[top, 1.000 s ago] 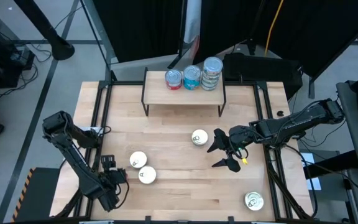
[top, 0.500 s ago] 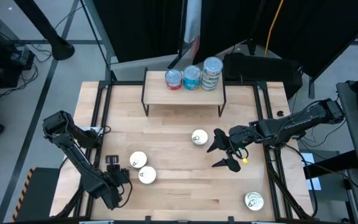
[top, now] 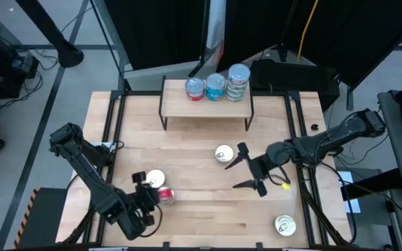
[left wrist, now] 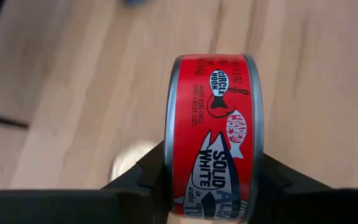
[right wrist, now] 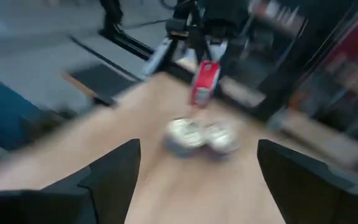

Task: Stack canned seafood by type on shelf
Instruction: Stack the red tuna can on top of the other red tuna cans on the shelf

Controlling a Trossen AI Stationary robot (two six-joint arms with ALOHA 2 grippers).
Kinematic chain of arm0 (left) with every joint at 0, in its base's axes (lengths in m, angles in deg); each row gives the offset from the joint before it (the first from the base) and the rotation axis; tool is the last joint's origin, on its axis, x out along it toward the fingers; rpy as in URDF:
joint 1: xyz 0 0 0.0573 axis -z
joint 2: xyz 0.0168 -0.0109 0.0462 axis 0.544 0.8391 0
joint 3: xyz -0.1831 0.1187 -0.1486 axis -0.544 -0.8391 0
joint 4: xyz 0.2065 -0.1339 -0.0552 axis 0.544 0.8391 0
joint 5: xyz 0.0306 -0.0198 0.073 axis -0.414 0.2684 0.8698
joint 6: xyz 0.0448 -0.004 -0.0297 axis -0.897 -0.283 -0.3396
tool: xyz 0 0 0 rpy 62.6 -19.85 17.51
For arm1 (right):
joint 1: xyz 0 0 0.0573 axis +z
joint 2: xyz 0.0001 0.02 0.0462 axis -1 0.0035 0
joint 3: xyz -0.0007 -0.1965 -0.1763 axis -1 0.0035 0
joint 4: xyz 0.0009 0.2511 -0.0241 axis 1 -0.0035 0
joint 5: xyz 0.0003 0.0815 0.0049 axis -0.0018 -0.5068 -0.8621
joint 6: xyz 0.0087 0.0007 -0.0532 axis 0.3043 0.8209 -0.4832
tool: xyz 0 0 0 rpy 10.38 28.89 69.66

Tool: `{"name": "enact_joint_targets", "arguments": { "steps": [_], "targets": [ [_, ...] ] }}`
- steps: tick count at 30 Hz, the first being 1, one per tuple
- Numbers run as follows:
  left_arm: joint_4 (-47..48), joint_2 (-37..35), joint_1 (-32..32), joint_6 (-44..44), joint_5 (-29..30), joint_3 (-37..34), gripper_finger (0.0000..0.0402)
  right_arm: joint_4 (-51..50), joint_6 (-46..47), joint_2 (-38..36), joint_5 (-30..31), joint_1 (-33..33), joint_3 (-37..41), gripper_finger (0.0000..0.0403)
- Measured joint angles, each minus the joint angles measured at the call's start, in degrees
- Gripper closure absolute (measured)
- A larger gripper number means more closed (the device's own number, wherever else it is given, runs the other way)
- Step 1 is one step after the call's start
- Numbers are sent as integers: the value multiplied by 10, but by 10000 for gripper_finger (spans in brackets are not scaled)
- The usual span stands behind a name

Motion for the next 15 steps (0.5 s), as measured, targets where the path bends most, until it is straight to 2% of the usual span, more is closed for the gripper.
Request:
{"name": "enact_joint_targets", "arguments": {
  "steps": [6, 8, 11, 15],
  "targets": [
    [-33, 0, -76, -96, -1, 126, 264, 111, -382, 9, 213, 99, 0, 90],
    [-39, 0, -107, -98, -27, 167, 264, 157, -489, 17, 264, 129, 0, 90],
    [-42, 0, -159, -49, -66, 222, 264, 211, -617, 34, 336, 164, 0, 90],
    [-110, 0, -210, -74, -124, 276, 264, 247, -760, 69, 441, 194, 0, 90]
  ]
}}
